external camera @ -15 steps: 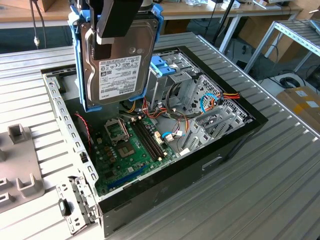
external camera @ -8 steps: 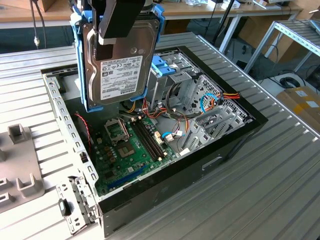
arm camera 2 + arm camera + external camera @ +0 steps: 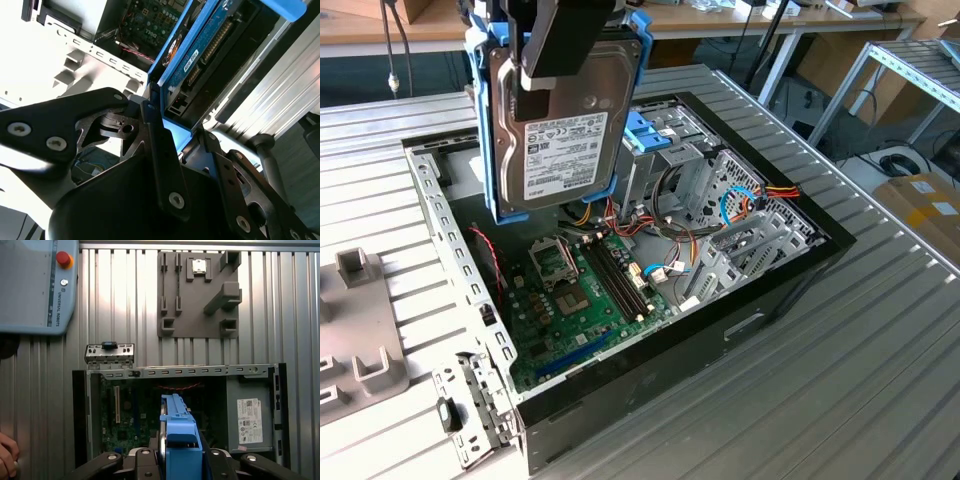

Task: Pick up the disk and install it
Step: 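Pick up the disk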

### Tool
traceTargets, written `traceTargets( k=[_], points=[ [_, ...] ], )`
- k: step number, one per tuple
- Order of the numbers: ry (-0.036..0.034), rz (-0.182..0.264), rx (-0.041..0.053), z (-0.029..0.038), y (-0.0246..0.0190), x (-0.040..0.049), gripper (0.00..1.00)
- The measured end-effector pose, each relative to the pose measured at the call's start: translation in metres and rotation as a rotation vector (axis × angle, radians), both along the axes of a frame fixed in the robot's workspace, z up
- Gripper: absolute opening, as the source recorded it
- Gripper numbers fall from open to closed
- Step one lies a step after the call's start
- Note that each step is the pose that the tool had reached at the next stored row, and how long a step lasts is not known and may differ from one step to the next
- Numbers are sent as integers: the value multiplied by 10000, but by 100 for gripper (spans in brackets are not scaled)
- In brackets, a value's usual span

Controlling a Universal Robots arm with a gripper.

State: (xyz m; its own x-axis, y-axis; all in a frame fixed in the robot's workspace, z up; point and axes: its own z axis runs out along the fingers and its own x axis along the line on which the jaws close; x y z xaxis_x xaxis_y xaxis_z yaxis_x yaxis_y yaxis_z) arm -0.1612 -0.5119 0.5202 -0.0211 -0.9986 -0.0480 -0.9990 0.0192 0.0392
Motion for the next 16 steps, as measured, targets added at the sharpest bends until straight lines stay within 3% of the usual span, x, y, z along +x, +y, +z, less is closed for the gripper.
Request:
traceTargets(
  k=[16],
  points=[
    [0, 0, 0, -12, -14, 30, 37]
  ],
)
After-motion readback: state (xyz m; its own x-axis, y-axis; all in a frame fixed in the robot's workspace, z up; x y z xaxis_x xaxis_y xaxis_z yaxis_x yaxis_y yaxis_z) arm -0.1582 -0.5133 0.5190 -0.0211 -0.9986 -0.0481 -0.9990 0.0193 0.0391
